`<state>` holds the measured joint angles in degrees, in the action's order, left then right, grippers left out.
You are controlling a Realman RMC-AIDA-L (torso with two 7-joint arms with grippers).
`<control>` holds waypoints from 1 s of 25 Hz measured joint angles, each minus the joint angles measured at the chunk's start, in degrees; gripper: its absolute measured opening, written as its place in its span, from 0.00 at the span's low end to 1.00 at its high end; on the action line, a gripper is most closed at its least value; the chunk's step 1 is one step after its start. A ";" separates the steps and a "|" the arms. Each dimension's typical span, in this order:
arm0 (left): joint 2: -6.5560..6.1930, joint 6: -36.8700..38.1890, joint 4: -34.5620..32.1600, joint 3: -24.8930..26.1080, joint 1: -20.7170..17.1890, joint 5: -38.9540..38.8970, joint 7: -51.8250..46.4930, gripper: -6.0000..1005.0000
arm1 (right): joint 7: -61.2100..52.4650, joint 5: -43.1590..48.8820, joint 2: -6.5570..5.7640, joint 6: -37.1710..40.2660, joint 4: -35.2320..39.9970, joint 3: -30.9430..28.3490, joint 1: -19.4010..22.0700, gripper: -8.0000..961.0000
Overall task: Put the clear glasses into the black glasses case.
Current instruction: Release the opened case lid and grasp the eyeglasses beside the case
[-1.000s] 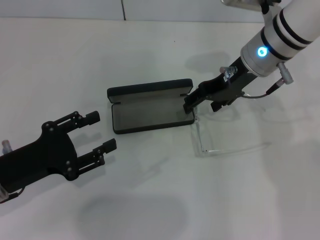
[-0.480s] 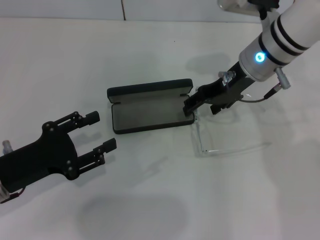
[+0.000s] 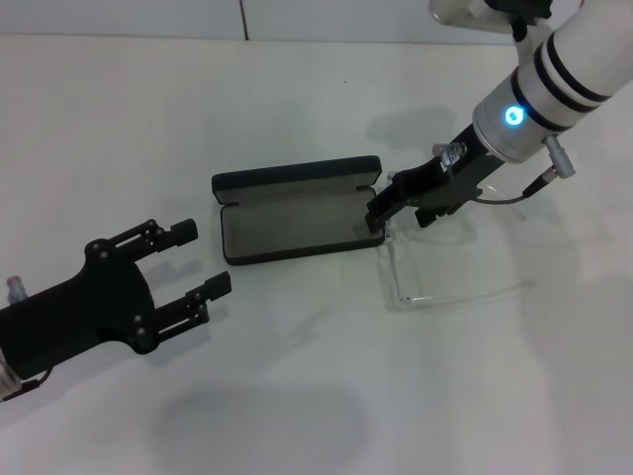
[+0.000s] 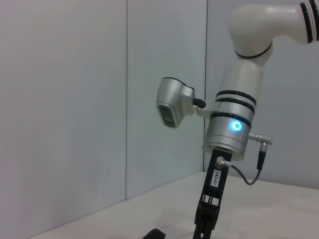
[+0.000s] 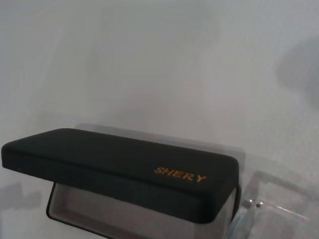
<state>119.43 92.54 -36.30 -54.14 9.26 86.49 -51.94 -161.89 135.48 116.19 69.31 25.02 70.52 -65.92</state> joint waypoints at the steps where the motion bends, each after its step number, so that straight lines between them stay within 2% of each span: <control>1: 0.02 0.00 0.00 0.00 0.04 0.00 0.00 0.68 | 0.04 0.00 0.00 -0.04 0.00 0.03 0.02 0.82; 25: 0.03 -1.05 0.09 0.00 0.14 0.00 0.00 0.68 | 0.26 -0.04 0.00 -0.28 -0.50 0.90 0.06 0.73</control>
<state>119.46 91.49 -36.21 -54.14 9.40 86.48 -51.94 -161.63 135.43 116.19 69.03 24.51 71.43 -65.87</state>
